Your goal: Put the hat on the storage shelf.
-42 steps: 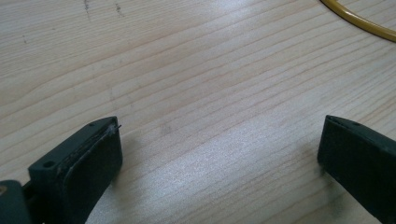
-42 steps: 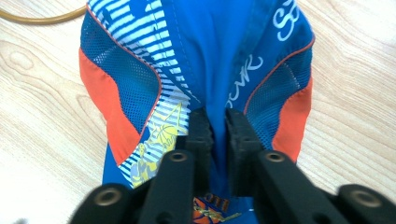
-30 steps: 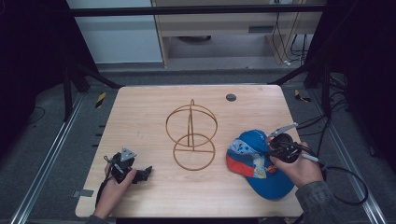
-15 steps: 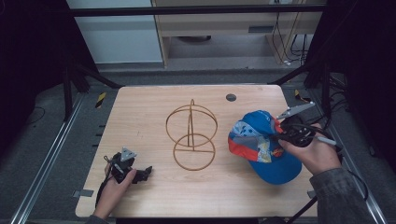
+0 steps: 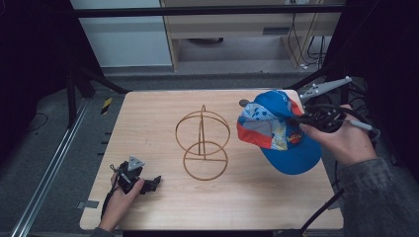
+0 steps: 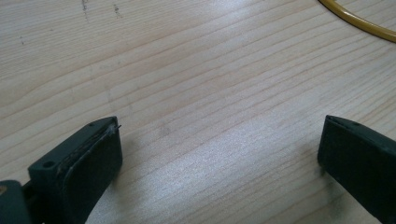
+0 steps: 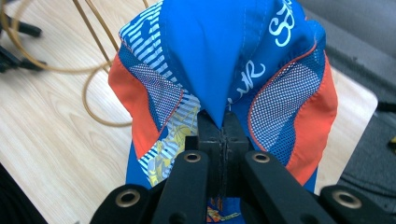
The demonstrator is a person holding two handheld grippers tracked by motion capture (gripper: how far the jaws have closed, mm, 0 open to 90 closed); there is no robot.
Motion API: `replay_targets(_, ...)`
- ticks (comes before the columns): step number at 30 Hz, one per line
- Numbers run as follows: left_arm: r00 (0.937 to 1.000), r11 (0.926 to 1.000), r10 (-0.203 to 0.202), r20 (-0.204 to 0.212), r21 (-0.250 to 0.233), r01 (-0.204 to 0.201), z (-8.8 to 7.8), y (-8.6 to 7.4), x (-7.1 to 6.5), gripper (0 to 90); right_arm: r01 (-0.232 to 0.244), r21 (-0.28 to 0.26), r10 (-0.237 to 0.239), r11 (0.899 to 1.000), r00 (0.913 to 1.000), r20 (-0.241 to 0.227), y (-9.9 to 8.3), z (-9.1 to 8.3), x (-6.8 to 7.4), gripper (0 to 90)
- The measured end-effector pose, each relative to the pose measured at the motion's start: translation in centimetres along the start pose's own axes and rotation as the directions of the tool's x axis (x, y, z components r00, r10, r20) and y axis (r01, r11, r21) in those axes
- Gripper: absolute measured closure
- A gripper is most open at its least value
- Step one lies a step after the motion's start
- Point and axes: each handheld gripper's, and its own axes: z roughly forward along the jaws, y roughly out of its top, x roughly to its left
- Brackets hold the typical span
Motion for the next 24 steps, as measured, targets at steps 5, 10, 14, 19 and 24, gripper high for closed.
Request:
replay_targets(5, 1.0, 1.0, 0.002, 0.002, 0.001, -0.002, 0.0, 0.0, 0.0, 0.0, 0.026, -0.031, -0.027, 0.999, 0.9996, -0.009, 2.6, -0.9, 0.4, 90.0)
replay_targets(10, 1.0, 1.0, 0.003, 0.002, 0.001, -0.003, 0.0, 0.0, 0.0, 0.0, 0.037, -0.059, -0.038, 0.998, 0.9991, -0.021, 4.0, -1.7, 0.9, 90.0)
replay_targets(14, 1.0, 1.0, 0.008, 0.003, 0.003, -0.008, 0.0, 0.0, 0.0, 0.0, 0.046, -0.076, -0.048, 0.996, 0.9985, -0.026, 4.5, -2.0, 1.3, 90.0)
replay_targets(19, 1.0, 1.0, 0.008, 0.003, 0.003, -0.008, 0.0, 0.0, 0.0, 0.0, 0.056, -0.107, -0.061, 0.993, 0.9971, -0.045, 4.8, -2.0, 2.0, 90.0)
replay_targets(24, 1.0, 1.0, 0.007, 0.003, 0.003, -0.007, 0.0, 0.0, 0.0, 0.0, 0.053, -0.16, -0.064, 0.986, 0.9956, -0.069, 5.4, -2.0, 2.6, 90.0)
